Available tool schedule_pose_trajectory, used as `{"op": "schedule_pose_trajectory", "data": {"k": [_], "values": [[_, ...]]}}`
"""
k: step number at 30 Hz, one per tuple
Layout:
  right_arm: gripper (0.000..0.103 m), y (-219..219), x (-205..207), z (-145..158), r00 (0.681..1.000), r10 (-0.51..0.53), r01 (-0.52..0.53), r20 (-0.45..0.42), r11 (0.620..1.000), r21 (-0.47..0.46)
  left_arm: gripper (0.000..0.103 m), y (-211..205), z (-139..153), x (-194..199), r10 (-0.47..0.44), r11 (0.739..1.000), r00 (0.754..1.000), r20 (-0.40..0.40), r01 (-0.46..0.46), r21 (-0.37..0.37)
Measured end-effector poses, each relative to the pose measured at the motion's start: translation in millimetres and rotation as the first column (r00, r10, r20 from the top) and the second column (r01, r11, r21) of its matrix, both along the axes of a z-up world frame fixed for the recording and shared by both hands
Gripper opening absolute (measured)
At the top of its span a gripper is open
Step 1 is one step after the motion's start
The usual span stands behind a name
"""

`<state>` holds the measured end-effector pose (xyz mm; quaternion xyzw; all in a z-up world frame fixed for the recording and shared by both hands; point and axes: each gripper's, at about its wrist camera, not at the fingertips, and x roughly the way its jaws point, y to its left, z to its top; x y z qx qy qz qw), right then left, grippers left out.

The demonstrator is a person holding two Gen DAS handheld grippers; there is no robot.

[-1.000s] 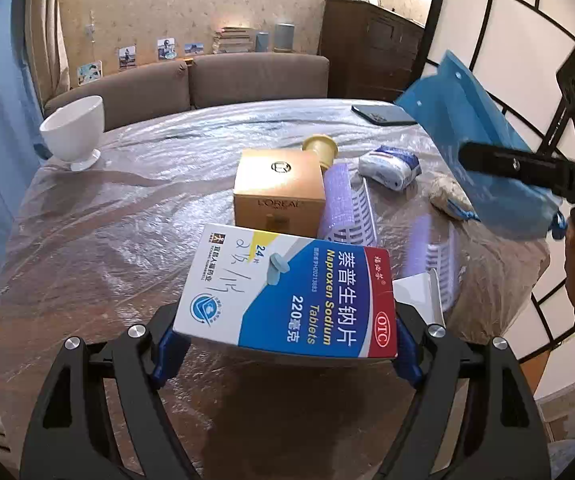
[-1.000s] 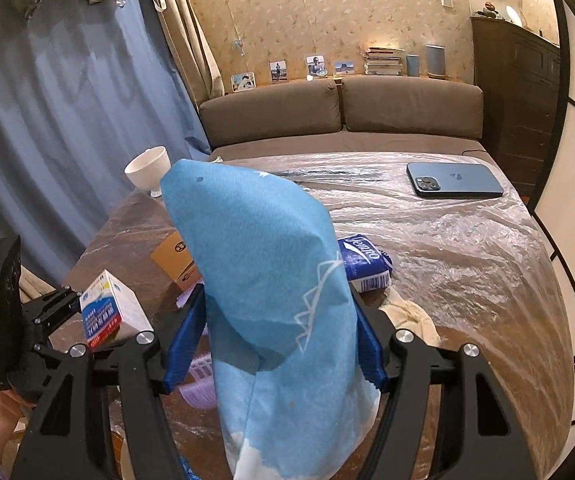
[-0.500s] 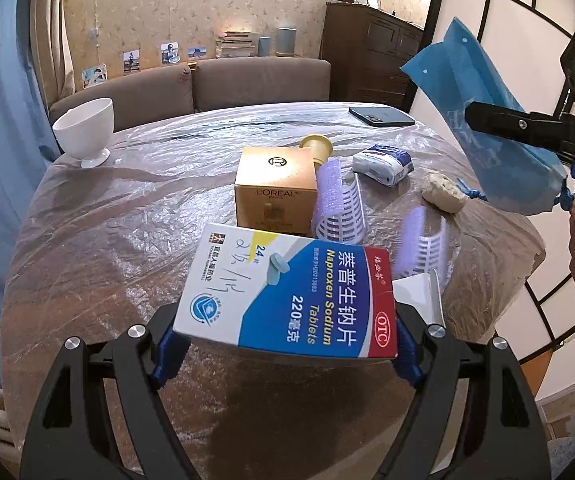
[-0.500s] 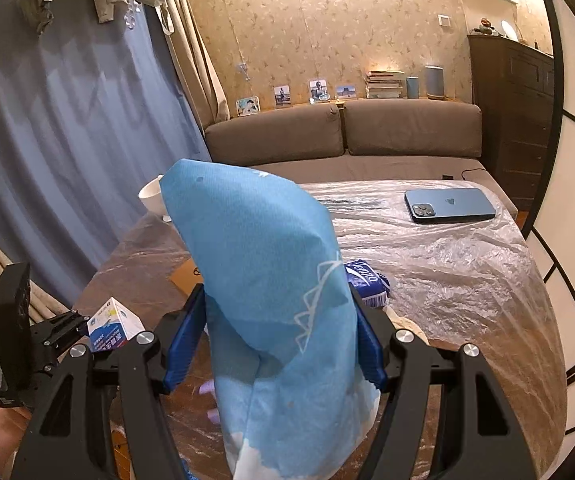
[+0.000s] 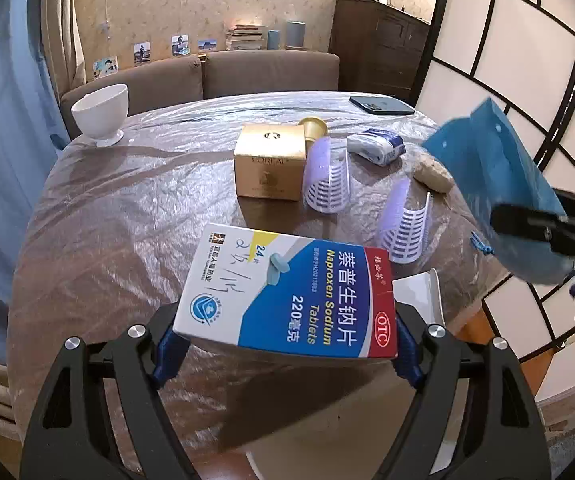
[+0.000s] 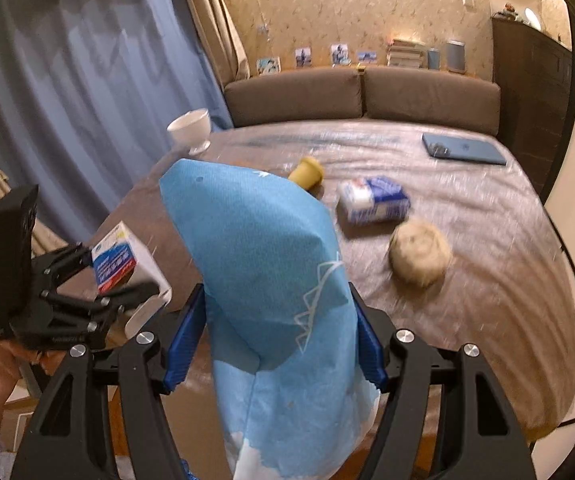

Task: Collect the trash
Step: 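Carry the Naproxen box and the blue bag over the white bin with both tools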

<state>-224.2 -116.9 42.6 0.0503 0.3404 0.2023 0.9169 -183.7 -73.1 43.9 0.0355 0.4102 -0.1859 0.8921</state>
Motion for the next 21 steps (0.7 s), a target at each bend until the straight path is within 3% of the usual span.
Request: {"op": "schedule_pose_trajectory", "data": {"k": [12,21], "values": [[0.066,15,-38,-14,0.993,0.113,-0.114,-0.023,0.993,-0.009,0.082,0,-1,-29,-0.01,1.0,1.0,-0.019,0.01,0.006],[0.066,24,-57,-33,0.977,0.193,-0.197,-0.087,0.979,-0.044,0.082,1,-4,-57,-0.034,0.999,0.998,-0.045,0.035,0.008]]}}
